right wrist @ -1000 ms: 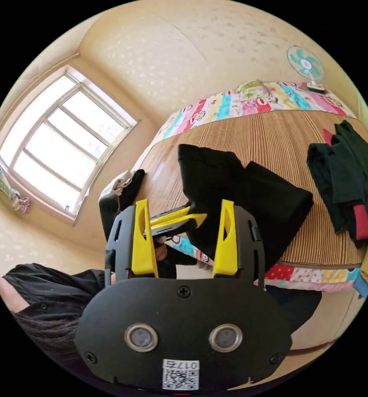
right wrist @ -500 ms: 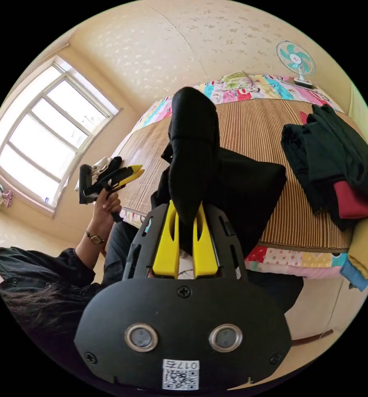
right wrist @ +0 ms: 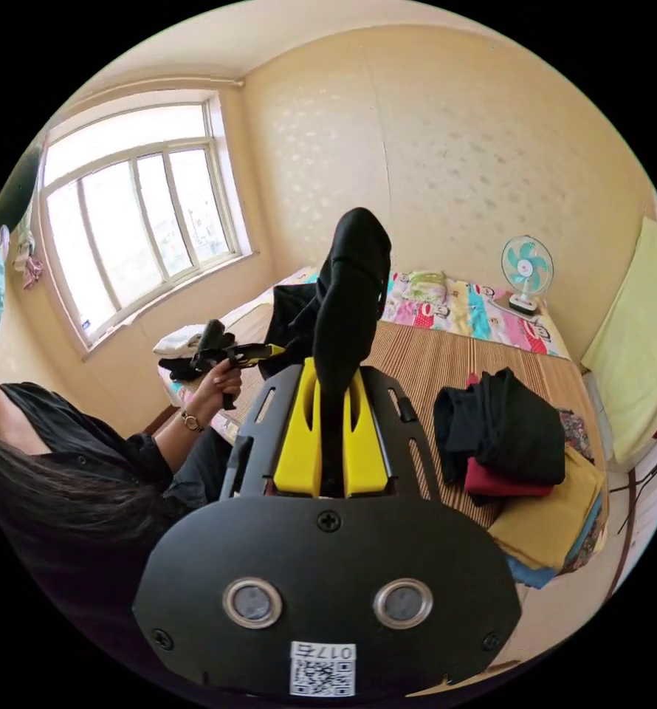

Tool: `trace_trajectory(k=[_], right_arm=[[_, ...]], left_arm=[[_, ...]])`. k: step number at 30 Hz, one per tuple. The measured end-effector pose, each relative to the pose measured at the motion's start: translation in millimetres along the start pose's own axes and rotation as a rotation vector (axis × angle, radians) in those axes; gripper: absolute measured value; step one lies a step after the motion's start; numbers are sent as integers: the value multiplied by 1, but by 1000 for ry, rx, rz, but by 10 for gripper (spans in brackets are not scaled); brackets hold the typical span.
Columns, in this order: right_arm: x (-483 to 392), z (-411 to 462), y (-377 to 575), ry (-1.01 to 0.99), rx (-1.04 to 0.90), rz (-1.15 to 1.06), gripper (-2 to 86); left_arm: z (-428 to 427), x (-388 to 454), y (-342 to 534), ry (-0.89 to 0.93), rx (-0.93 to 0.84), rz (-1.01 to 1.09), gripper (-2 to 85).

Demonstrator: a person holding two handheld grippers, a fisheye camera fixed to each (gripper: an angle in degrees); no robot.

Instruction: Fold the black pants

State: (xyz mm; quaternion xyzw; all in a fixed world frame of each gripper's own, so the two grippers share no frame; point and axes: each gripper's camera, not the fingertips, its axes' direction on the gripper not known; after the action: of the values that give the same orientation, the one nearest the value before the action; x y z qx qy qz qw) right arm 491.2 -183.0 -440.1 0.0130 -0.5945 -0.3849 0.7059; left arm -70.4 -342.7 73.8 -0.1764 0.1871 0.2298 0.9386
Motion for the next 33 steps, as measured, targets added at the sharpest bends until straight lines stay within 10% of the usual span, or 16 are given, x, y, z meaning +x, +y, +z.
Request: trace_trajectory(k=[4, 10, 18, 24, 29, 33], right_arm=[[-8, -108, -35, 143, 276, -73, 37], [2, -195, -72, -246, 502, -83, 44], [-36, -234, -109, -322, 708, -122, 44], [6, -143, -203, -221, 600, -4, 46], [94, 69, -400, 269, 270, 167, 85], [148, 172, -382, 201, 107, 294, 96]], left_arm=[[-117, 134, -47, 48, 293, 282, 15], [-211, 318, -54, -140, 462, 640, 22], [-268, 407, -39, -205, 693, 810, 35], [-231, 357, -137, -439, 619, 726, 34], [-147, 204, -353, -573, 351, 240, 59], [-128, 78, -350, -601, 297, 109, 81]])
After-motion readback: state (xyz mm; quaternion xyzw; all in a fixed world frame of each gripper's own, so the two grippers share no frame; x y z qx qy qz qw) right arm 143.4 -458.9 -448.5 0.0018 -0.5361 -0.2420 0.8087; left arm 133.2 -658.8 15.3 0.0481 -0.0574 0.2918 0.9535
